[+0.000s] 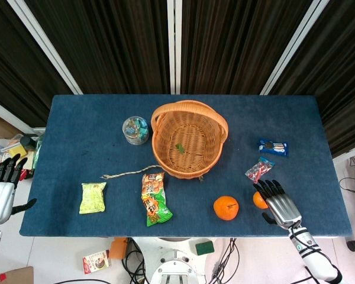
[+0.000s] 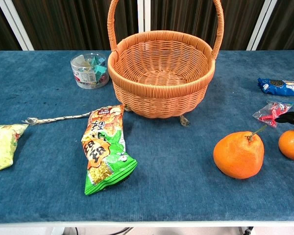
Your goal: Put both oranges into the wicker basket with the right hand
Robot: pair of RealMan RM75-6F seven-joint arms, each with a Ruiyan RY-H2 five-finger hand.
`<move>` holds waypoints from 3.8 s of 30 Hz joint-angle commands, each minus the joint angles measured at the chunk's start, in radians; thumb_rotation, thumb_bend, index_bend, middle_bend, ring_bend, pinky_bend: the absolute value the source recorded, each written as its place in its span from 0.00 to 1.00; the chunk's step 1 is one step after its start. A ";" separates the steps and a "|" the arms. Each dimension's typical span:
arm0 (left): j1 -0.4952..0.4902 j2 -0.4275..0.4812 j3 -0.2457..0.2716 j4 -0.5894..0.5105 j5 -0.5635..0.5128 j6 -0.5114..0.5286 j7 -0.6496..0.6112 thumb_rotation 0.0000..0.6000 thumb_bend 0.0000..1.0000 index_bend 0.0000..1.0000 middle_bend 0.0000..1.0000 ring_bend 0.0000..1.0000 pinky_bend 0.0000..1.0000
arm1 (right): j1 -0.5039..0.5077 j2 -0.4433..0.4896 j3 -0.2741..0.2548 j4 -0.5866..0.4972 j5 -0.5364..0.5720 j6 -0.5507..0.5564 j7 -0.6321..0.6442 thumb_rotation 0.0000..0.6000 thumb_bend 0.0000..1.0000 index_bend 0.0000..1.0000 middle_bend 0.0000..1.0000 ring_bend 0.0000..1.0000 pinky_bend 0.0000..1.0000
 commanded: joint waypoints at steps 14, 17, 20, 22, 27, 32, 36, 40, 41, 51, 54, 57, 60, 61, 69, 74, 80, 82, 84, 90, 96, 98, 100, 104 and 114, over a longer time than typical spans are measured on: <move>0.000 0.004 0.004 -0.006 0.003 -0.006 0.002 1.00 0.06 0.04 0.00 0.00 0.10 | 0.001 -0.013 0.004 -0.004 0.046 0.000 -0.065 1.00 0.33 0.00 0.00 0.00 0.00; 0.000 0.004 0.005 -0.007 0.004 -0.008 0.005 1.00 0.06 0.04 0.00 0.00 0.10 | 0.001 -0.016 0.006 -0.005 0.059 0.000 -0.073 1.00 0.33 0.00 0.04 0.00 0.02; 0.001 0.006 0.006 -0.008 0.004 -0.008 0.006 1.00 0.06 0.04 0.00 0.00 0.10 | -0.005 -0.032 0.014 0.002 0.072 0.013 -0.075 1.00 0.35 0.02 0.12 0.04 0.11; 0.001 0.007 0.006 -0.008 0.004 -0.009 0.006 1.00 0.06 0.04 0.00 0.00 0.10 | -0.006 -0.039 0.015 0.009 0.072 0.020 -0.080 1.00 0.37 0.10 0.17 0.12 0.15; -0.001 0.008 0.006 -0.011 -0.002 -0.016 0.009 1.00 0.06 0.04 0.00 0.00 0.10 | -0.012 -0.057 0.018 0.028 0.056 0.055 -0.073 1.00 0.41 0.34 0.28 0.23 0.22; 0.001 0.011 0.008 -0.012 0.000 -0.016 0.006 1.00 0.06 0.04 0.00 0.00 0.10 | -0.019 -0.066 0.021 0.043 0.035 0.095 -0.068 1.00 0.42 0.53 0.39 0.31 0.24; 0.003 0.012 0.007 -0.013 0.000 -0.013 0.002 1.00 0.06 0.05 0.00 0.00 0.10 | -0.020 -0.052 0.026 0.027 0.012 0.129 -0.050 1.00 0.42 0.57 0.42 0.34 0.24; 0.005 0.014 0.008 -0.013 0.001 -0.011 -0.001 1.00 0.06 0.05 0.00 0.00 0.10 | -0.015 -0.012 0.062 -0.020 -0.004 0.183 -0.042 1.00 0.42 0.57 0.42 0.34 0.24; 0.005 0.015 0.009 -0.014 0.002 -0.011 -0.002 1.00 0.06 0.05 0.00 0.00 0.10 | -0.010 0.001 0.081 -0.035 -0.004 0.199 -0.051 1.00 0.42 0.57 0.42 0.34 0.24; 0.006 0.015 0.009 -0.015 0.005 -0.009 -0.001 1.00 0.06 0.05 0.00 0.00 0.10 | 0.140 0.060 0.284 -0.144 0.094 0.135 -0.129 1.00 0.42 0.57 0.42 0.34 0.24; 0.004 0.016 0.006 -0.014 -0.003 -0.014 -0.002 1.00 0.06 0.05 0.00 0.00 0.10 | 0.199 0.048 0.317 -0.167 0.097 0.097 -0.144 1.00 0.42 0.57 0.42 0.34 0.24; 0.003 0.017 0.002 -0.010 -0.010 -0.017 -0.007 1.00 0.06 0.05 0.00 0.00 0.10 | 0.251 0.019 0.329 -0.177 0.087 0.071 -0.175 1.00 0.42 0.57 0.42 0.34 0.25; 0.002 0.018 0.000 -0.006 -0.018 -0.024 -0.013 1.00 0.06 0.05 0.00 0.00 0.10 | 0.294 -0.023 0.332 -0.172 0.090 0.045 -0.209 1.00 0.42 0.57 0.42 0.34 0.26; 0.001 0.018 -0.001 -0.005 -0.020 -0.026 -0.015 1.00 0.06 0.05 0.00 0.00 0.10 | 0.306 -0.036 0.331 -0.170 0.094 0.037 -0.218 1.00 0.42 0.56 0.42 0.34 0.26; -0.001 0.024 -0.005 0.004 -0.029 -0.033 -0.037 1.00 0.06 0.05 0.00 0.00 0.10 | 0.374 -0.126 0.320 -0.125 0.113 0.003 -0.267 1.00 0.42 0.56 0.42 0.34 0.26; -0.005 0.025 -0.005 0.006 -0.032 -0.044 -0.041 1.00 0.06 0.05 0.00 0.00 0.10 | 0.401 -0.159 0.311 -0.100 0.122 -0.009 -0.276 1.00 0.42 0.56 0.42 0.33 0.27; -0.006 0.026 -0.005 0.007 -0.035 -0.048 -0.045 1.00 0.06 0.05 0.00 0.00 0.10 | 0.421 -0.184 0.299 -0.086 0.127 -0.013 -0.288 1.00 0.42 0.56 0.41 0.34 0.27; -0.007 0.026 -0.006 0.008 -0.037 -0.050 -0.046 1.00 0.06 0.05 0.00 0.00 0.10 | 0.427 -0.191 0.299 -0.080 0.132 -0.013 -0.291 1.00 0.42 0.56 0.41 0.33 0.27; -0.007 0.026 -0.005 0.008 -0.040 -0.053 -0.045 1.00 0.06 0.05 0.00 0.00 0.10 | 0.435 -0.201 0.301 -0.071 0.140 -0.014 -0.291 1.00 0.42 0.56 0.41 0.33 0.27; -0.011 0.026 -0.006 0.006 -0.044 -0.061 -0.043 1.00 0.06 0.05 0.00 0.00 0.10 | 0.464 -0.233 0.313 -0.031 0.175 -0.031 -0.298 1.00 0.42 0.53 0.40 0.33 0.27; -0.012 0.027 -0.009 0.007 -0.051 -0.064 -0.045 1.00 0.06 0.05 0.00 0.00 0.10 | 0.494 -0.243 0.319 -0.009 0.236 -0.085 -0.308 1.00 0.41 0.33 0.24 0.18 0.22; -0.012 0.027 -0.009 0.008 -0.051 -0.064 -0.047 1.00 0.06 0.05 0.00 0.00 0.10 | 0.501 -0.238 0.315 -0.012 0.249 -0.101 -0.312 1.00 0.40 0.18 0.11 0.05 0.13; -0.013 0.027 -0.009 0.010 -0.052 -0.065 -0.049 1.00 0.06 0.05 0.00 0.00 0.10 | 0.504 -0.234 0.311 -0.012 0.251 -0.105 -0.305 1.00 0.38 0.11 0.06 0.00 0.08; -0.014 0.027 -0.010 0.011 -0.055 -0.069 -0.052 1.00 0.06 0.05 0.00 0.00 0.10 | 0.503 -0.226 0.299 -0.013 0.240 -0.095 -0.281 1.00 0.36 0.07 0.03 0.00 0.05; -0.013 0.027 -0.010 0.007 -0.059 -0.069 -0.044 1.00 0.06 0.05 0.00 0.00 0.10 | 0.466 -0.175 0.251 -0.077 0.175 -0.035 -0.213 1.00 0.36 0.05 0.03 0.00 0.05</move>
